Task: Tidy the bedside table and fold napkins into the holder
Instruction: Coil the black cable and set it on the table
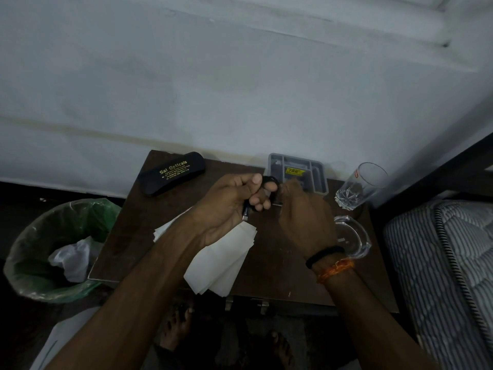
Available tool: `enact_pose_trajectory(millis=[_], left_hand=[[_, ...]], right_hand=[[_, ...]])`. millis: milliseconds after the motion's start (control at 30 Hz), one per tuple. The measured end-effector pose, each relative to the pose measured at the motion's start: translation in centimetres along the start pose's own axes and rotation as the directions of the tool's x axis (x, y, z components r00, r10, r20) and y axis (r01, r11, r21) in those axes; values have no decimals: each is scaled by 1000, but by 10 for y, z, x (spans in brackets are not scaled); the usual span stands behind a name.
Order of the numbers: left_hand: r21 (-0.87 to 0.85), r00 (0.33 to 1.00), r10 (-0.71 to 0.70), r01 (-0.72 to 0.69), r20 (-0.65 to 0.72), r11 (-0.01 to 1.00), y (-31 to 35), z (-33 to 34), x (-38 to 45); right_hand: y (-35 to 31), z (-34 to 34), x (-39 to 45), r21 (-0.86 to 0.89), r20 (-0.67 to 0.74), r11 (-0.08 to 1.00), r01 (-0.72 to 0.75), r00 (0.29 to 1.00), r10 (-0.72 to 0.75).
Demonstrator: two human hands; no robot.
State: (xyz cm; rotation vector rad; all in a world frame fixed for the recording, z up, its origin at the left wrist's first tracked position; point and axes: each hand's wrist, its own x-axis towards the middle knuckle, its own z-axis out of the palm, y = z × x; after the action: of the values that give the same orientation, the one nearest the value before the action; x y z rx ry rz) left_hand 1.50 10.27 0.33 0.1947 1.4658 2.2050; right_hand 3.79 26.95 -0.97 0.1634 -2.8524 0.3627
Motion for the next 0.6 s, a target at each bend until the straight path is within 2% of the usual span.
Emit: enact_pose_trajectory(millis=[133,233,433,600], left_hand=[[-91,993,91,-99,-81,991,1,1,3],[-77,979,169,-178,-111,981,1,1,5],[262,944,303,-261,-135,929,-7,4,4],[525,891,443,-331,-101,784,-12,8,4]], right_hand=[[-16,8,-9,43,114,998,49,992,-54],[-27,11,-14,71,164,993,98,980,-109],[-24,10,-14,113,114,981,160,978,-173],[-27,3,-19,155,60,971,182,979,-193]])
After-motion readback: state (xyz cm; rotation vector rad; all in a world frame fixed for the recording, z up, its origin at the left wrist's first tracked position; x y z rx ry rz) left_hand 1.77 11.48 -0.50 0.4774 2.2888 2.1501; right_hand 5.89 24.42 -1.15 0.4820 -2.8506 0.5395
